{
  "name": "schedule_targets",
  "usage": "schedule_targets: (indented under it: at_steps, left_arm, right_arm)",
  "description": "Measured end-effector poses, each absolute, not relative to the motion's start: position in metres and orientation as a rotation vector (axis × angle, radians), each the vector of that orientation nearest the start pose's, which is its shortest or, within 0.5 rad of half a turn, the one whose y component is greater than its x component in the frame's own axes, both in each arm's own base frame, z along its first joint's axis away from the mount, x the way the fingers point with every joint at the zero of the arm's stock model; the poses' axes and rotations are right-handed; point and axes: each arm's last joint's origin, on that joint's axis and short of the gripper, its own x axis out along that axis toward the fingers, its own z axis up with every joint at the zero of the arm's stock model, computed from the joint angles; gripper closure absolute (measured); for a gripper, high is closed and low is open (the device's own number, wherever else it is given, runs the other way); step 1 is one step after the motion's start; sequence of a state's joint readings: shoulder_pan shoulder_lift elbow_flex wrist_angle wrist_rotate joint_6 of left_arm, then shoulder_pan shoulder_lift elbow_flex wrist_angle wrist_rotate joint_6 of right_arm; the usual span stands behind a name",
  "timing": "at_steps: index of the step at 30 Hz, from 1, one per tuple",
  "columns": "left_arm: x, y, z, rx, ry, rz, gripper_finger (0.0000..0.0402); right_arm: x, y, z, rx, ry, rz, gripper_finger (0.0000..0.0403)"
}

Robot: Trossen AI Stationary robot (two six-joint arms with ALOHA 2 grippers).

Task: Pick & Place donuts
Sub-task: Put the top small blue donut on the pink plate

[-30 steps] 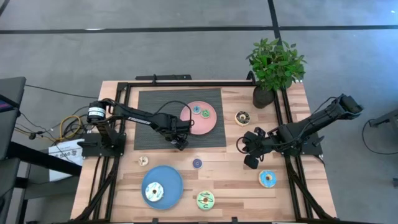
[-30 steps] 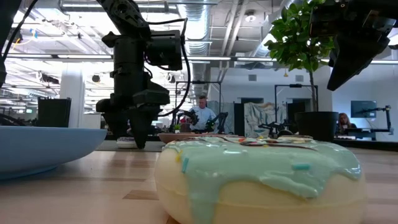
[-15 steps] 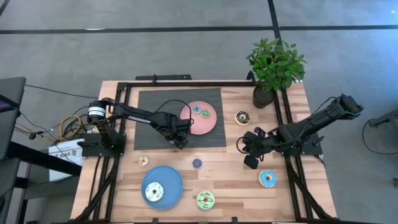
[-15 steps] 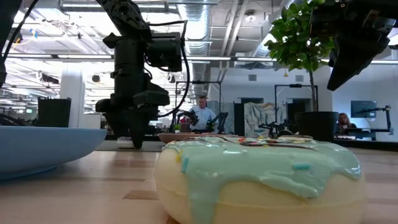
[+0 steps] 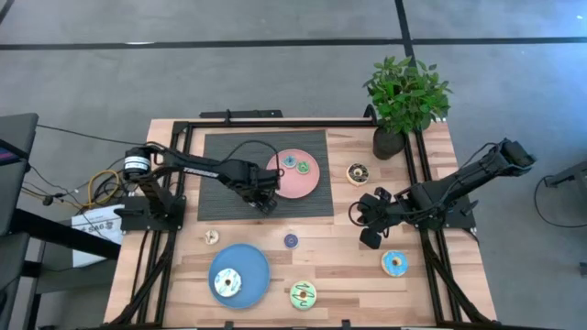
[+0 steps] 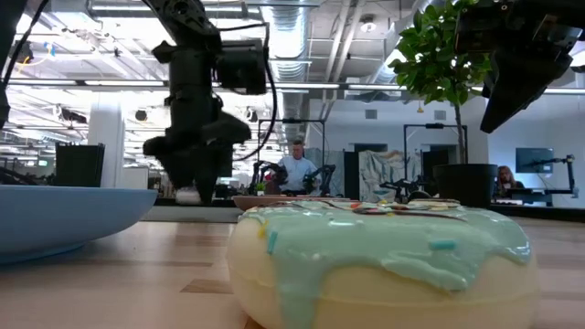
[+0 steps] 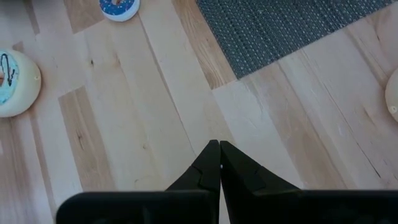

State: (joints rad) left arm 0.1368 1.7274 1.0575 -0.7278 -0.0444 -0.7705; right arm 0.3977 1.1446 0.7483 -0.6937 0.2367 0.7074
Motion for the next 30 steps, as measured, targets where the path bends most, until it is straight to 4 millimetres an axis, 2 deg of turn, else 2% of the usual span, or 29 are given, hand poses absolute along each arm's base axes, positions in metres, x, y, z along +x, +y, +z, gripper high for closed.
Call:
schedule_targets:
  at_steps: [7,10,16,22,25,30]
  left_arm:
    - [0.317,0.07,0.207,-0.62,1.108,0.687,0.0191]
    - [0.327,0.083,0.218,-0.55,1.056,0.69,0.0191]
    - [0.35,0.105,0.201,-0.526,1.094,0.675,0.0191]
    - [0.368,0.111,0.179,-0.48,1.159,0.637,0.0191]
    - [0.373,0.112,0.173,-0.472,1.173,0.631,0.0191]
    - [0.373,0.119,0.174,-0.461,1.149,0.667,0.0191]
  right_arm:
    - [0.191,0.073,0.22,0.301,1.021,-0.223,0.0402]
    - [0.191,0.073,0.22,0.301,1.021,-0.223,0.0402]
    - [0.191,0.073,0.22,0.301,1.021,-0.223,0.0402]
    - [0.191,0.073,0.22,0.303,1.022,-0.222,0.0402]
    - [0.192,0.073,0.22,0.307,1.015,-0.219,0.0402]
    - [0.192,0.073,0.22,0.309,1.01,-0.216,0.0402]
